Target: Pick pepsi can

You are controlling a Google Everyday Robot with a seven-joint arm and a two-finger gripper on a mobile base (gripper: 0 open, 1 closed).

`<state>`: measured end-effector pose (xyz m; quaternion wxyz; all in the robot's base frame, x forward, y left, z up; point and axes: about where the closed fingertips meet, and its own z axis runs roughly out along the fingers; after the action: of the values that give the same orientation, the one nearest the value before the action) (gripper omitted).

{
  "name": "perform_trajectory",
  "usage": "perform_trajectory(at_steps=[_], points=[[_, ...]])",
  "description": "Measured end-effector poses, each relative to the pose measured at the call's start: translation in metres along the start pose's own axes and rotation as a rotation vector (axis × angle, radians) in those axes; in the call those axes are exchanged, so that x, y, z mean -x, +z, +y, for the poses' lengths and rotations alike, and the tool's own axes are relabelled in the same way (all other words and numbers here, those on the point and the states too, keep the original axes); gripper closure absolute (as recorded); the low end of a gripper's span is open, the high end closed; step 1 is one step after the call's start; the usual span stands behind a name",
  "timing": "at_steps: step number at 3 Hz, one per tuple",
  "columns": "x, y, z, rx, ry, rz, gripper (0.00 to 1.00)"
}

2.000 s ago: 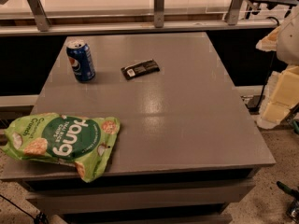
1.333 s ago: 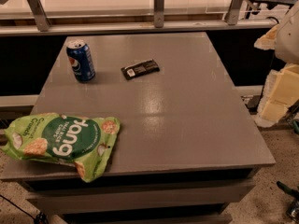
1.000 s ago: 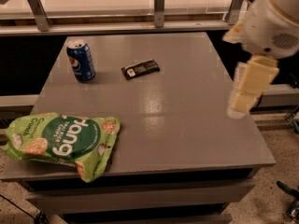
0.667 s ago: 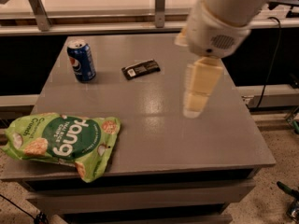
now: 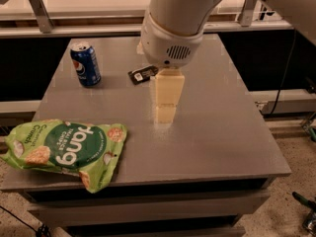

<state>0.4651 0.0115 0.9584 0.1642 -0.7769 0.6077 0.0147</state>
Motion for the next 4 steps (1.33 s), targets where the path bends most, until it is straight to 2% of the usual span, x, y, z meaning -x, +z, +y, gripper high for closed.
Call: perform_trajectory(at_steps=[1,2,3,4], points=[[-0.015,0.004,-0.032,-0.034,0.047,-0.049,0.00],[-0.038,0.015,-0.077,-0.087,0.111,-0.173,0.00],[-0.041,0.036,-0.119,-0.114,0.140,-0.267,0.00],[-0.030,0.057,-0.150,-0.117,0.148,-0.345,0.00]])
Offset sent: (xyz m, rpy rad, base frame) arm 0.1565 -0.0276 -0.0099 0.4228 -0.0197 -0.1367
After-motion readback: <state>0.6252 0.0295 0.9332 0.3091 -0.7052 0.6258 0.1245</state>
